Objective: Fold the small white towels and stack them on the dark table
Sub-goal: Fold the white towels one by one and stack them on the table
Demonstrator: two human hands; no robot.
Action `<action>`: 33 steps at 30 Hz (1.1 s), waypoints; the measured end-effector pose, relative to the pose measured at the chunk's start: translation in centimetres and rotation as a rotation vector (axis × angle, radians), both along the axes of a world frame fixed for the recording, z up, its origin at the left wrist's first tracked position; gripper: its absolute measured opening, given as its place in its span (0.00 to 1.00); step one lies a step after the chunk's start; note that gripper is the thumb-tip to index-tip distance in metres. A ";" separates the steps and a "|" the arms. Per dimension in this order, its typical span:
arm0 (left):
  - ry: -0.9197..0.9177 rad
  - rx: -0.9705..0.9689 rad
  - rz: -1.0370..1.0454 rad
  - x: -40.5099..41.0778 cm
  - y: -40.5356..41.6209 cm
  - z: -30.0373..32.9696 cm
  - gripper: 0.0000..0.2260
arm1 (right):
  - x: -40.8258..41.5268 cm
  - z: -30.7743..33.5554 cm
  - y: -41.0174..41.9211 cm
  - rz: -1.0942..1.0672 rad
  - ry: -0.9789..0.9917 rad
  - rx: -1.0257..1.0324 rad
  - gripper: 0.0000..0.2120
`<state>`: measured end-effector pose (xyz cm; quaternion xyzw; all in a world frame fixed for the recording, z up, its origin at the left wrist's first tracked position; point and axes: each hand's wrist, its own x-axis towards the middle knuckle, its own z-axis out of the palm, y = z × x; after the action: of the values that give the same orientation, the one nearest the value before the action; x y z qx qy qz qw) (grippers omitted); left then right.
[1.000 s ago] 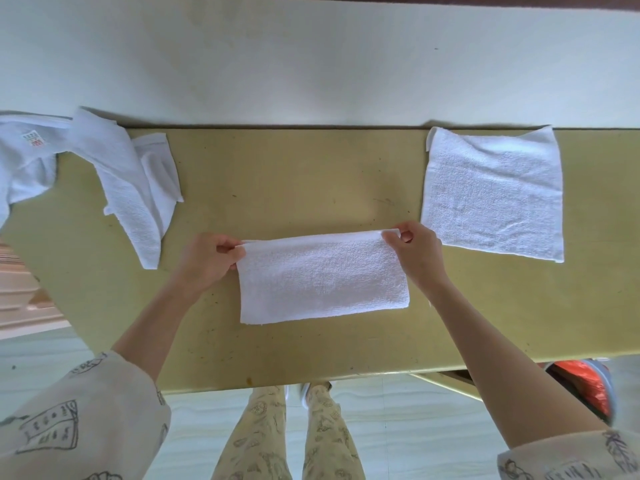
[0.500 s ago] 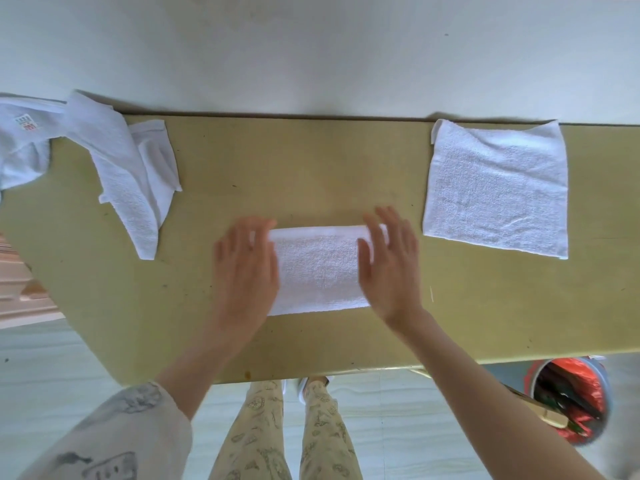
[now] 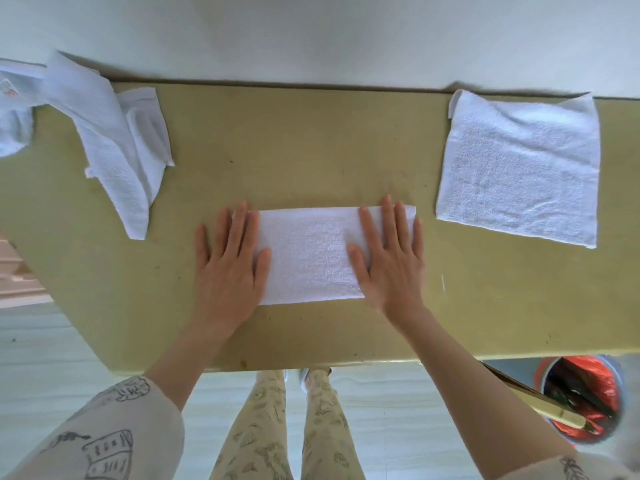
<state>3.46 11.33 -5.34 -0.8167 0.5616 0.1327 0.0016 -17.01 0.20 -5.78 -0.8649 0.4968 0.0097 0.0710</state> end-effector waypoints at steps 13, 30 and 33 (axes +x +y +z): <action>0.297 0.065 0.863 -2.7 -2.9 4.0 0.23 | 0.0 0.2 0.1 -0.002 0.043 0.033 0.28; 0.660 -0.223 0.982 -2.3 -2.4 5.6 0.14 | -0.3 1.3 -0.2 -0.004 -0.162 0.150 0.29; 0.493 -0.355 0.804 -3.8 -2.9 7.3 0.12 | -1.3 3.4 0.1 -0.114 -0.561 0.199 0.21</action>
<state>-0.37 8.47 2.01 -0.9005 0.2003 0.2140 -0.3212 -18.30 0.32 -2.36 -0.7933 0.5022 -0.1848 0.2904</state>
